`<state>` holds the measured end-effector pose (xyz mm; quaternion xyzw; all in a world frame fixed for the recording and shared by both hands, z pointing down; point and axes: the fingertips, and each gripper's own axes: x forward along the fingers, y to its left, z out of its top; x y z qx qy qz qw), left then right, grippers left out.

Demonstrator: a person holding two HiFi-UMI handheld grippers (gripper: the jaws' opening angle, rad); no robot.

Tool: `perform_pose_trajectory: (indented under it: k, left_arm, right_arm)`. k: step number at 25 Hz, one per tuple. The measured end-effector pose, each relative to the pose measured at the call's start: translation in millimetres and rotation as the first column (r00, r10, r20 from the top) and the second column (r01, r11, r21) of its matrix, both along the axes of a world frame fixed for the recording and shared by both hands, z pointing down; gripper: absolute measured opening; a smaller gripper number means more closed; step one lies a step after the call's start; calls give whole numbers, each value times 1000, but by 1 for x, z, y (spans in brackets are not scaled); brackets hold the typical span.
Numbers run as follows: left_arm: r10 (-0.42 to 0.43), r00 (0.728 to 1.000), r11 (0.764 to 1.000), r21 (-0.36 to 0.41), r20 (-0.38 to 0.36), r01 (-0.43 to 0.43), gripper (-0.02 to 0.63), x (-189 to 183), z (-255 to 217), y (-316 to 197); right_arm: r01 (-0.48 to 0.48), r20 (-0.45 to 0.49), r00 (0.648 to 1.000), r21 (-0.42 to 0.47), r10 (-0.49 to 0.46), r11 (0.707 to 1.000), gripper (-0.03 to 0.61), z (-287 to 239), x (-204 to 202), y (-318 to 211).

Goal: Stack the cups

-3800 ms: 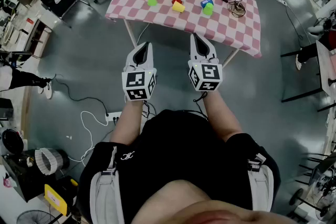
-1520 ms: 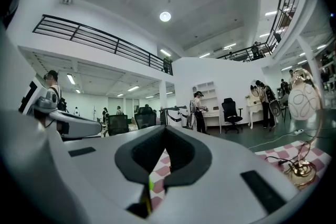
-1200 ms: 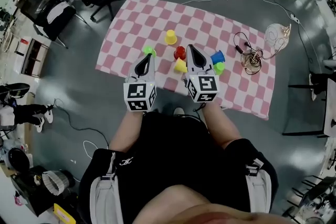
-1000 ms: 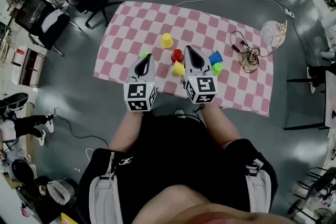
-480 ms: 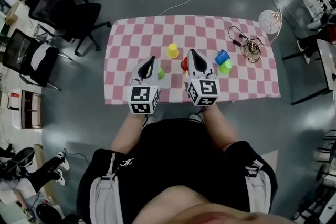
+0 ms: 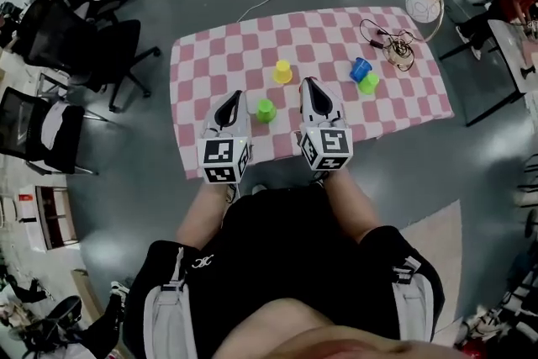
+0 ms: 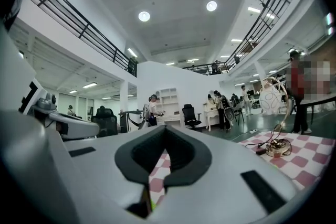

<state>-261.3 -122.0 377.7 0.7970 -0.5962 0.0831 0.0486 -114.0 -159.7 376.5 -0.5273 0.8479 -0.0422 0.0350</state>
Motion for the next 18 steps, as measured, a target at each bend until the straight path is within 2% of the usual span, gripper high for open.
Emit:
perform_pose_trajectory:
  k: [7,14,15,16,17,18]
  left_arm:
    - [38,999,999,10,6,-38,15,-6,0,6]
    - [27,1000,1000,-1,-15,-27,15,-21,3,11]
    - [24,1000,1000,0,-17,-24,15,-23,3,11]
    - [22,1000,1000,1,-19,-22,15,-24,3,11]
    - [19,1000,1000,1,-20,-19,15,-26,3,12]
    - [17,1000,1000,0,-20,-17,15,-28,3,12]
  right_arm:
    - [-3,3,1000,22,3,1000,2,-3,-13,10]
    - [18,26,999,43,-19,999,2,-6,-25,13]
    - [41,42,998,51,-43,998,30,-7,-29,14]
    - [72,56,996,56,-75,996,101,-7,-34,15]
    - [104,64,992,57,-107,993,144,-7,-39,17]
    - [130,64,989,56,-133,990,170,-6,-44,18]
